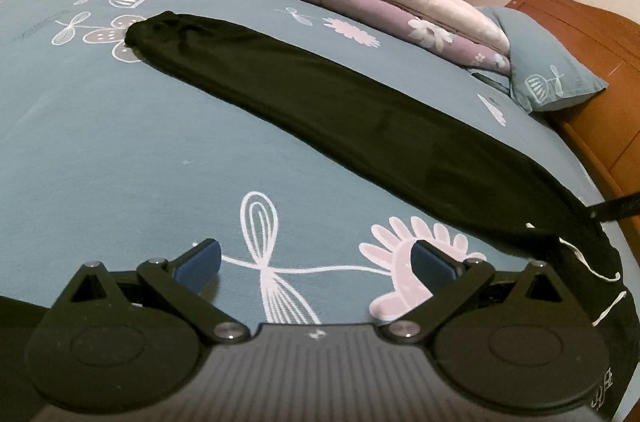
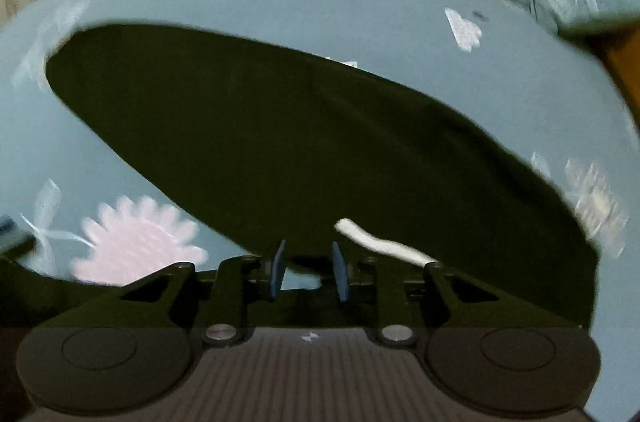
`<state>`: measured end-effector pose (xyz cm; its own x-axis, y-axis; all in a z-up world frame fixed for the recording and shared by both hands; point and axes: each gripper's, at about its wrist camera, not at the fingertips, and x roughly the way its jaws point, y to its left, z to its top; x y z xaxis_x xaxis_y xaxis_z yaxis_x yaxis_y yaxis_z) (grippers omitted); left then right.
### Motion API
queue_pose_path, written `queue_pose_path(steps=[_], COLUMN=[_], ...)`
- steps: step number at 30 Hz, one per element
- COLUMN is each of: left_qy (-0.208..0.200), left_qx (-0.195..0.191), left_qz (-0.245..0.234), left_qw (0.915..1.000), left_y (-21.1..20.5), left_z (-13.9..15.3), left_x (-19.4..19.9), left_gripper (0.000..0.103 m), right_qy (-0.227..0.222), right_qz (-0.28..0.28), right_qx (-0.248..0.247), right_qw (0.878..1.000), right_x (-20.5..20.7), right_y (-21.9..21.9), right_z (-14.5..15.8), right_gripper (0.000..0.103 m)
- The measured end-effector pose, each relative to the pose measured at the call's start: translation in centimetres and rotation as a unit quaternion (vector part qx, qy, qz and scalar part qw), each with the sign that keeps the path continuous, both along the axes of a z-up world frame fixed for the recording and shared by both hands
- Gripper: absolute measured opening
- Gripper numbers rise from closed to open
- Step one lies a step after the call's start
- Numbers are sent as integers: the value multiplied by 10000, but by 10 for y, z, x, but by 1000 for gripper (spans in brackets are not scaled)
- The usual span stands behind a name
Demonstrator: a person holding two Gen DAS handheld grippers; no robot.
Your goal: Fold clothes
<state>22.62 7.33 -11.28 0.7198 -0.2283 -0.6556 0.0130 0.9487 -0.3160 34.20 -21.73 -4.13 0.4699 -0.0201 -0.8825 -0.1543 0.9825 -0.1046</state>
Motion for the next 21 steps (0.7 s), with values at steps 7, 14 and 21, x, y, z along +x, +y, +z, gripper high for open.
queue_pose_path(steps=[7,14,21], left_qy=[67,94,145], left_qx=[-4,83,53], left_qz=[52,-32,-9], left_qw=[10000,9999,9999], left_y=[1,-5,-4], left_z=[-3,-7,-9], left_x=[2,3,4], left_gripper=[100,100,100], right_qy=[423,742,396], right_qz=[-615,-723,-187], right_qx=[-359,263,367], right_qw=[9966,9943,9984], right_x=[12,14,16], right_y=[-13,-27,-17], right_z=[-20,-64,-24], right_gripper=[30,36,48])
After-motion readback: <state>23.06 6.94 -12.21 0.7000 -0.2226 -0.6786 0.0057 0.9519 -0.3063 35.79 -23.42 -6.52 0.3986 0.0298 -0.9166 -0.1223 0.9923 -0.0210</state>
